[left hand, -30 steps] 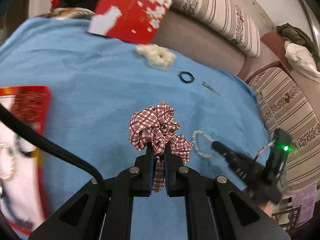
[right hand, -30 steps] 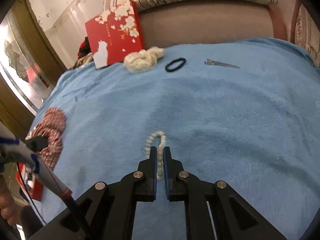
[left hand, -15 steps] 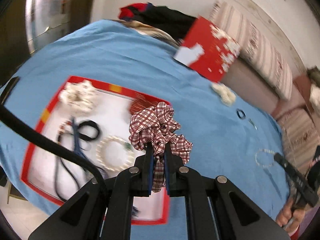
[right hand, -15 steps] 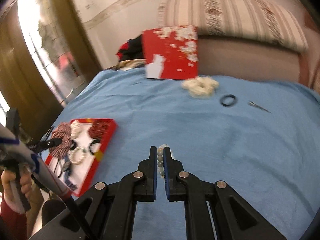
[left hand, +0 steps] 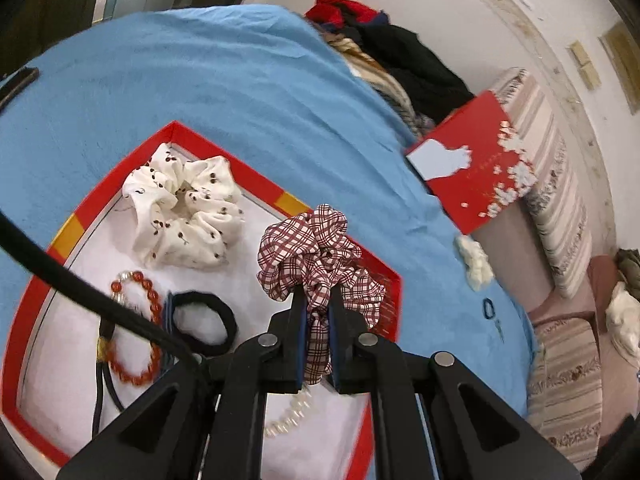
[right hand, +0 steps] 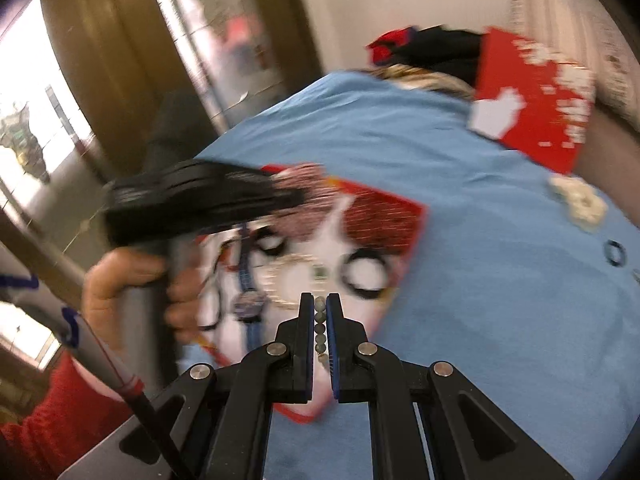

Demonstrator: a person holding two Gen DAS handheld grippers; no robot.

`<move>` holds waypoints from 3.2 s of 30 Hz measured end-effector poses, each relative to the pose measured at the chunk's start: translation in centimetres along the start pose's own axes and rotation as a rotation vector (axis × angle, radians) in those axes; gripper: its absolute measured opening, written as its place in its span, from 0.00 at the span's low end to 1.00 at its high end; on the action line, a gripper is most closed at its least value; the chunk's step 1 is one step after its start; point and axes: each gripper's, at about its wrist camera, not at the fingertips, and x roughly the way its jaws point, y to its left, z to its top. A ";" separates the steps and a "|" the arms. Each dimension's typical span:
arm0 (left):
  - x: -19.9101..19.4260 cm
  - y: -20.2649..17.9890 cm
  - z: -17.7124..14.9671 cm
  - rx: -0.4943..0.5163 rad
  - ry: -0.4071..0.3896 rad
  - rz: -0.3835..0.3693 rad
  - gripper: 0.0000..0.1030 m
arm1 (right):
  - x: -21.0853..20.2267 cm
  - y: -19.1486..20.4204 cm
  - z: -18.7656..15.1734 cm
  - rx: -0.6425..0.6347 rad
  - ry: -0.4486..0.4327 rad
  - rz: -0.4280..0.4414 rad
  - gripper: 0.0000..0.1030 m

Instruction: Organize jewelry

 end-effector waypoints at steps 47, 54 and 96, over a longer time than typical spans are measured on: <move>0.4 -2.2 -1.6 0.153 -0.051 -0.142 0.63 | 8.8 -8.0 1.8 0.171 0.063 -0.278 0.37; 0.6 -2.7 -1.5 0.173 -0.075 -0.086 0.64 | 12.1 -9.0 3.3 0.172 0.140 -0.333 0.14; -15.3 -3.3 -13.3 0.266 -0.669 0.458 1.00 | -6.1 -9.0 -12.6 0.283 0.004 -0.495 0.51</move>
